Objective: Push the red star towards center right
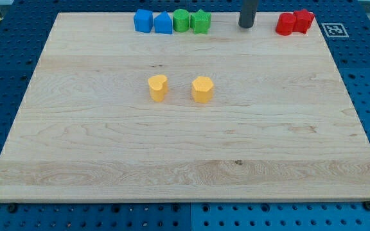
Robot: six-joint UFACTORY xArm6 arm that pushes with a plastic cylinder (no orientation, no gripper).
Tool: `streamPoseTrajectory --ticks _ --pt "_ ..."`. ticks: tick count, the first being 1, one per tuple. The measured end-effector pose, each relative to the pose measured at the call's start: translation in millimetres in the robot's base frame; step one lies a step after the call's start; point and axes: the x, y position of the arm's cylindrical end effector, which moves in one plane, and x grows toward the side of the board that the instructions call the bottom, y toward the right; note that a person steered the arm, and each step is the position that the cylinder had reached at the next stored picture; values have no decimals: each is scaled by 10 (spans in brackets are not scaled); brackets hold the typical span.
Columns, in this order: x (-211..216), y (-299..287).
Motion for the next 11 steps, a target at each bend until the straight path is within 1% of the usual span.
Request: streamPoseTrajectory --ticks 1,2,3,4,5,7,9,11 --pt "-279 70" --pt "-310 353" --pt "-312 1027" --pt "-305 1574" --pt "-305 1574" --pt "-257 1332" --pt "-202 1265" --pt "-32 1346"
